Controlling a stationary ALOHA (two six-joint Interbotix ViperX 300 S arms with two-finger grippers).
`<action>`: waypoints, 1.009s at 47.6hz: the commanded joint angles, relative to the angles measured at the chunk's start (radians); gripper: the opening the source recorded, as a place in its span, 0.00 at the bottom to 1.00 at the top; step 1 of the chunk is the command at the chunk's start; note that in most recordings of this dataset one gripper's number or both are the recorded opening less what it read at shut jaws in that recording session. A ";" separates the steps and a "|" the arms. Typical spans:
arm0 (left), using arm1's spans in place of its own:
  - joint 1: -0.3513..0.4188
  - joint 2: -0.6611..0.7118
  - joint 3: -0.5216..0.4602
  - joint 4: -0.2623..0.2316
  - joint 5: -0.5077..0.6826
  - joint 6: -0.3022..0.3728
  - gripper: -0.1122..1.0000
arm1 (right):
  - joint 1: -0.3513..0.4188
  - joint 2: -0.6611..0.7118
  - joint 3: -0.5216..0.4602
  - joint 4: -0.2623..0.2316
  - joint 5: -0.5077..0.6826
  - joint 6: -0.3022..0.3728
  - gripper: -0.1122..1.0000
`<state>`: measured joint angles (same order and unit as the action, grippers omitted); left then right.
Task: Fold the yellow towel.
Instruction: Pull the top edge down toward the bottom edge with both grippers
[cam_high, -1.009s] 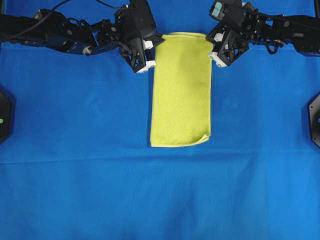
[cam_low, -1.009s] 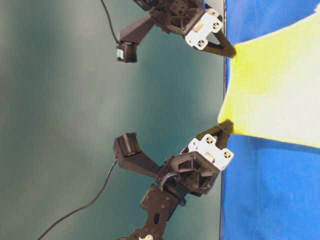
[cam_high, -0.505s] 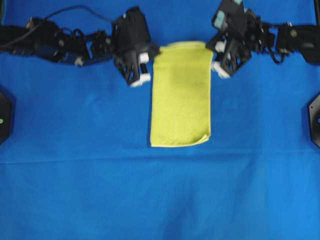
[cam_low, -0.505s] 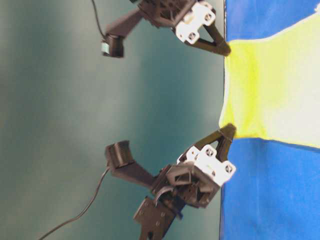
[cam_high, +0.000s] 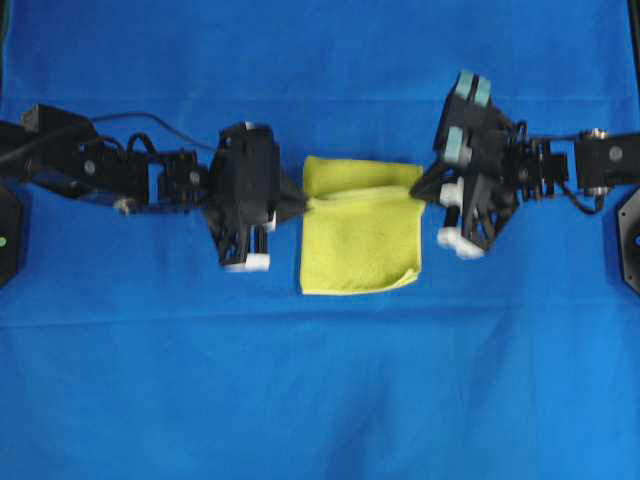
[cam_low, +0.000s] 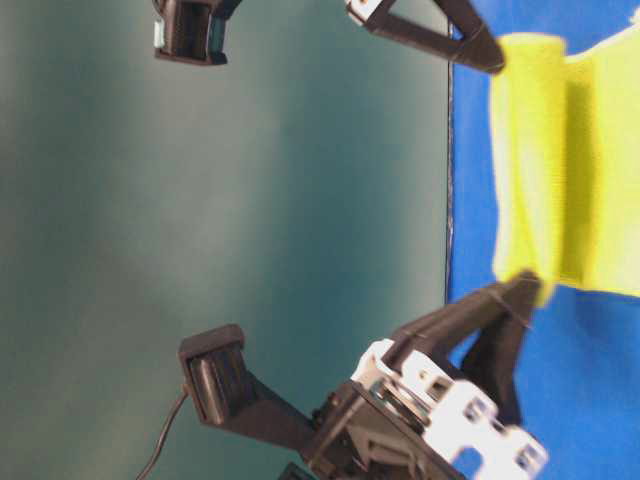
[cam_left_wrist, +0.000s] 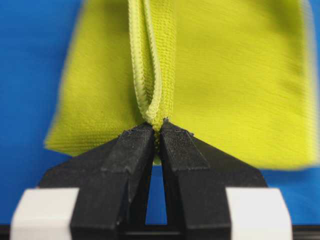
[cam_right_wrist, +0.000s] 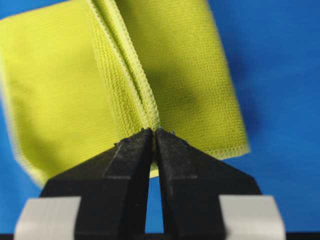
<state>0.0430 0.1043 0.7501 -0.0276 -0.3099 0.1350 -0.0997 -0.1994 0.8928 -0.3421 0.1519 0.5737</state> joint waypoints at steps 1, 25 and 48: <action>-0.046 -0.018 -0.011 0.000 0.014 -0.002 0.13 | 0.044 -0.006 -0.009 0.002 0.017 0.018 0.15; -0.135 0.048 -0.034 -0.002 0.012 -0.008 0.13 | 0.156 0.083 -0.037 0.003 0.020 0.086 0.15; -0.133 0.067 -0.054 -0.002 0.012 0.002 0.41 | 0.167 0.104 -0.051 0.003 -0.037 0.086 0.26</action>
<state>-0.0874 0.1871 0.7164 -0.0276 -0.2915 0.1335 0.0583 -0.0890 0.8636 -0.3405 0.1227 0.6596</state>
